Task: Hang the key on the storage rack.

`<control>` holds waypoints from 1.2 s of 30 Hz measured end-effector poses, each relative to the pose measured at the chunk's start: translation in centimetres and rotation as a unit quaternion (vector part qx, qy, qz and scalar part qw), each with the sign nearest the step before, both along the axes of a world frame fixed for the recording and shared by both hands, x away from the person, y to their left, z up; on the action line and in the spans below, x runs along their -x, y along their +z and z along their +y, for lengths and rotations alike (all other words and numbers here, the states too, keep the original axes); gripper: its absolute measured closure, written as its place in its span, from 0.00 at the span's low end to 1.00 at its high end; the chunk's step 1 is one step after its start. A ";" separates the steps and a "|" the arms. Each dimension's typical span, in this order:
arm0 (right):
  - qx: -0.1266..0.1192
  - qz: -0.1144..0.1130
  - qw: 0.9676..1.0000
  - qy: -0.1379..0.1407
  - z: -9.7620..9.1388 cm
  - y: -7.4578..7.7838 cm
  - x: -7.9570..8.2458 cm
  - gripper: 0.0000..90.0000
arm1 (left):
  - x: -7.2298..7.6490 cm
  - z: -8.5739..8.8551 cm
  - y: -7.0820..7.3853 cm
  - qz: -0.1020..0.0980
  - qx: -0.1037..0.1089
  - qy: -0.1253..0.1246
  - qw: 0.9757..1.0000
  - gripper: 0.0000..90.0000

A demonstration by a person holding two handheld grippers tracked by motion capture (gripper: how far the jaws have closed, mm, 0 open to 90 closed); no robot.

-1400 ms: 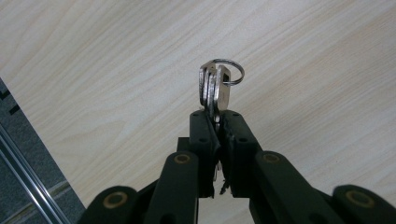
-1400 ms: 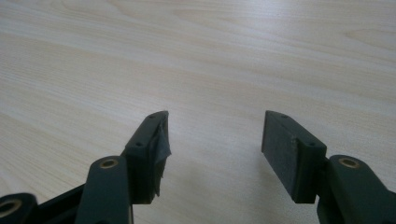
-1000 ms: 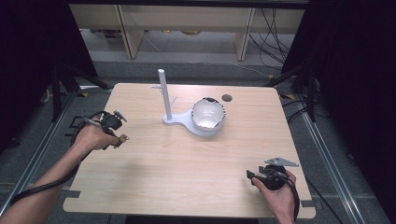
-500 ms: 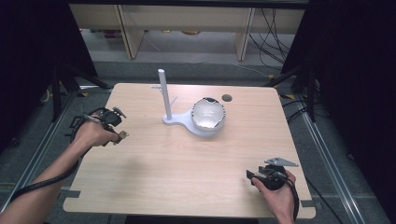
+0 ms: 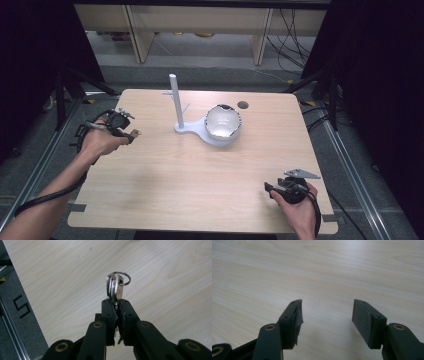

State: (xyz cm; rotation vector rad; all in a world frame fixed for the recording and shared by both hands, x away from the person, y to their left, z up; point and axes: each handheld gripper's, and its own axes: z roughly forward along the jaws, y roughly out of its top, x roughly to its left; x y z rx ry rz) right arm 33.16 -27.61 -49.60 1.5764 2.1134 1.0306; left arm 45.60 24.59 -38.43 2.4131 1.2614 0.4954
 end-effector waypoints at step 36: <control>0.002 -0.012 1.000 -0.005 0.0 0.0 0.1 0.47 | 0.4 0.7 -0.4 -0.141 0.103 0.025 0.984 0.92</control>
